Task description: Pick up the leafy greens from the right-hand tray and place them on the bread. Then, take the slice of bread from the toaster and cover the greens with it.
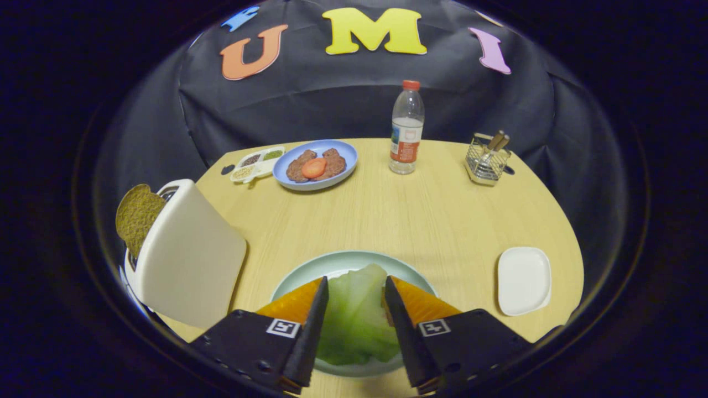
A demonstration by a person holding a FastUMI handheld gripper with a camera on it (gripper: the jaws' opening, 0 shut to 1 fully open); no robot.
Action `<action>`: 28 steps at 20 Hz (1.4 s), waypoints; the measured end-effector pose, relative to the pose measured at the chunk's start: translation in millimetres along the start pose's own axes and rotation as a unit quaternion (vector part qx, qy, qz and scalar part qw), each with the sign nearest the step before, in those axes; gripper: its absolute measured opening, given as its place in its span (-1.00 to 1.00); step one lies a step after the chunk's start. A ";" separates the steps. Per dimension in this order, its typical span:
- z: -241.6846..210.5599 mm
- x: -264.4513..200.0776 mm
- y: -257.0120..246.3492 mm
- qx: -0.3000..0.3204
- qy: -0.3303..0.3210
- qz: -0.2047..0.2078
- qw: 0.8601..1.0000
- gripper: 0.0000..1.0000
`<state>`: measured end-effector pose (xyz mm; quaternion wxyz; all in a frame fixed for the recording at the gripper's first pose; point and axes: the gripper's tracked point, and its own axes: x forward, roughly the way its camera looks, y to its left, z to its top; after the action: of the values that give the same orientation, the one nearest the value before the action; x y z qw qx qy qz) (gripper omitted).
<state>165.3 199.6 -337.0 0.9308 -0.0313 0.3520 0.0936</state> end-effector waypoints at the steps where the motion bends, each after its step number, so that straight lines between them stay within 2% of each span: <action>1: 7.0 -7.1 -0.4 -0.015 -0.013 -0.008 1.000 0.47; 3: 20.3 -22.2 1.7 -0.038 -0.037 -0.020 0.998 0.83; 5: 32.7 -40.4 15.3 -0.054 -0.054 -0.013 0.997 0.93; 9: 62.0 -77.0 52.1 -0.086 -0.098 0.008 0.991 0.92; 12: 75.5 -102.0 88.9 -0.086 -0.124 0.028 0.988 0.92; 19: 94.3 -137.9 162.1 -0.062 -0.169 0.026 0.983 0.93; 24: 84.2 -130.3 207.9 -0.071 -0.172 0.015 0.982 0.93; 28: 73.1 -112.2 235.5 -0.053 -0.154 0.011 0.987 0.86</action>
<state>84.1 422.5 -206.3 0.9698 -0.0615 0.1993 0.1264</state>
